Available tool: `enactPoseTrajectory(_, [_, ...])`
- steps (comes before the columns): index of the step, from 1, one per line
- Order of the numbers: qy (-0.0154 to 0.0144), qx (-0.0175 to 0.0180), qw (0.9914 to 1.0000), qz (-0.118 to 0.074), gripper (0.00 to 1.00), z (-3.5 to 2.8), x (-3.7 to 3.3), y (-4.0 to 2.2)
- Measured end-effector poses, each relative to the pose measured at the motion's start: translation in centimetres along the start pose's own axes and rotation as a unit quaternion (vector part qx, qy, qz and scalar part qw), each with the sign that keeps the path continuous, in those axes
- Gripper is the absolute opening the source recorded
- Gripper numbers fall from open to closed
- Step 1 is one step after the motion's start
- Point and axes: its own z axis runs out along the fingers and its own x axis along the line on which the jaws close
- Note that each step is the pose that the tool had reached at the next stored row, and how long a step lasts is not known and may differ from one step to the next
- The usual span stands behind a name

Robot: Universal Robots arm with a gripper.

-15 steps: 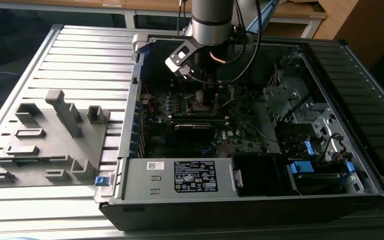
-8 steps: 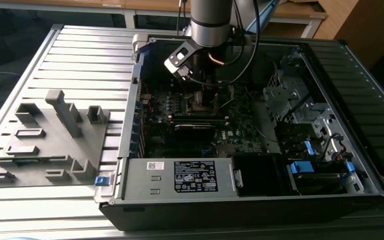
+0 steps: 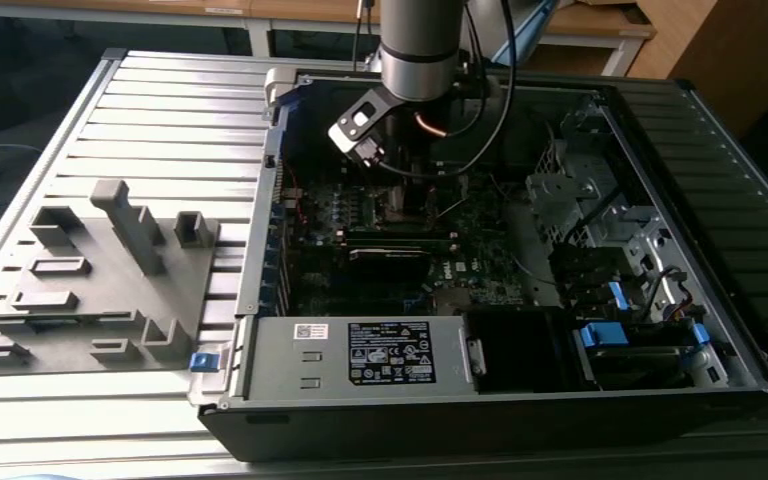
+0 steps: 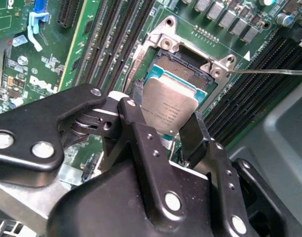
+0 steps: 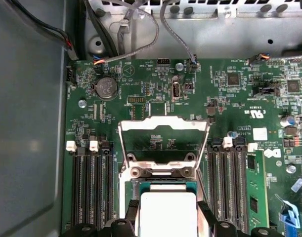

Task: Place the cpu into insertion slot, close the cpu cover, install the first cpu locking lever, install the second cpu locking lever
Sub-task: 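Place the cpu into insertion slot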

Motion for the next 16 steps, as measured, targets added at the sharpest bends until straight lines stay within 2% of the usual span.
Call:
enactPoseTrajectory(6, [0.0003, -0.0001, 1.0, 0.0, 0.54, 0.21, 0.1, -0.11])
enactPoseTrajectory(12, [0.0002, -0.0001, 1.0, 0.0, 0.54, 0.96, 0.12, -0.18])
enactPoseTrajectory(16, [0.0001, 0.0, 1.0, 0.0, 0.54, 0.99, 0.12, -0.18])
